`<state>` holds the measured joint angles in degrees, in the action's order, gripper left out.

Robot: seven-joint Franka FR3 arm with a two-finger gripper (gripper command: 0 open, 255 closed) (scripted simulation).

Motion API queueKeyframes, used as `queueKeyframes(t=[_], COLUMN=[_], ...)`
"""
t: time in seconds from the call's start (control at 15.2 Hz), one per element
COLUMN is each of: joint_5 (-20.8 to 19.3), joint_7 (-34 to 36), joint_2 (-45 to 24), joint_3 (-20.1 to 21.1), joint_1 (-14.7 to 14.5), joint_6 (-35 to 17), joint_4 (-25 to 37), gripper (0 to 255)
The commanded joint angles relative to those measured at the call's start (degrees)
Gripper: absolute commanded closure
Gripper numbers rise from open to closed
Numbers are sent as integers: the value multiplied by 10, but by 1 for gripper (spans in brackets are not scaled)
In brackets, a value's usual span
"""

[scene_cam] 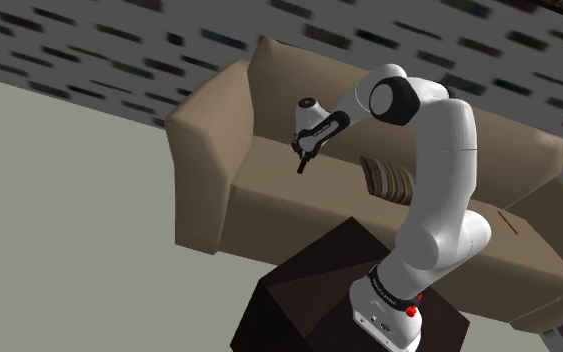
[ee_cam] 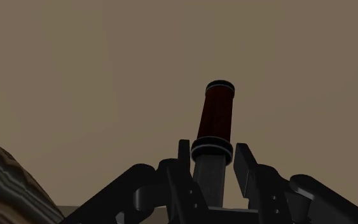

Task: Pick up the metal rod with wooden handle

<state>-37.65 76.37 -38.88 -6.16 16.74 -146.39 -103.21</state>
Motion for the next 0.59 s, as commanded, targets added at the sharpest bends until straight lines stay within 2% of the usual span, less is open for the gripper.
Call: queueKeyframes(t=[0.0,0.53], joint_5=[4,20], joint_7=[-7,-34], joint_2=[12,59], joint_3=[3,13], joint_1=[2,7], joint_6=[9,43], joint_4=[-2,-12], gripper=[255,255])
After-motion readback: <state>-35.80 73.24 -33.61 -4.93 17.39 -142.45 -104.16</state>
